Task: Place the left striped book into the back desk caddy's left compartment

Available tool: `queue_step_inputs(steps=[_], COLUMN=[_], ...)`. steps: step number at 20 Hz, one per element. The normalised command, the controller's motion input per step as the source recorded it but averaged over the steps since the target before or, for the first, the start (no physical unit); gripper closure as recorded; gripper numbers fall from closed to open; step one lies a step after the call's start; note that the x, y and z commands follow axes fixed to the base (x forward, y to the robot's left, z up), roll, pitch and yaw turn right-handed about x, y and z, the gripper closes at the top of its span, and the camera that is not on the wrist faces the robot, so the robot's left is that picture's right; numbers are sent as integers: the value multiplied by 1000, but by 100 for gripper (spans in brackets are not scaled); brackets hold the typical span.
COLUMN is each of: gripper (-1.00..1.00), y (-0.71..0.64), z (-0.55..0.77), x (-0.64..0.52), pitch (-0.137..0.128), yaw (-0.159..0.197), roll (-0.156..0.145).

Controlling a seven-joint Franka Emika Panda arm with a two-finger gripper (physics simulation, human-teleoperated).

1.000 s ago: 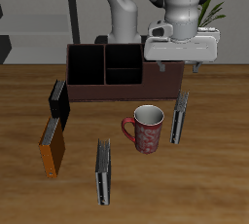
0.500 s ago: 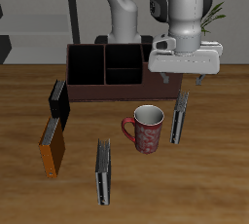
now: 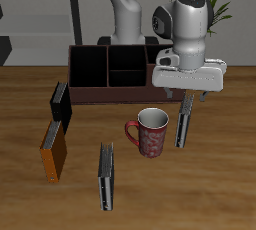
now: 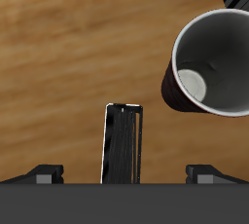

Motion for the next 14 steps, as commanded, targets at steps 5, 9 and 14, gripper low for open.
queue_step_inputs(steps=[5,9,14], gripper=[-100,-100,-100], y=[-45,31,46], z=[-205,-216,-221], x=[130,65,36], pitch=[10,36,30], yaw=[3,-21,-11], roll=[-20,5,1])
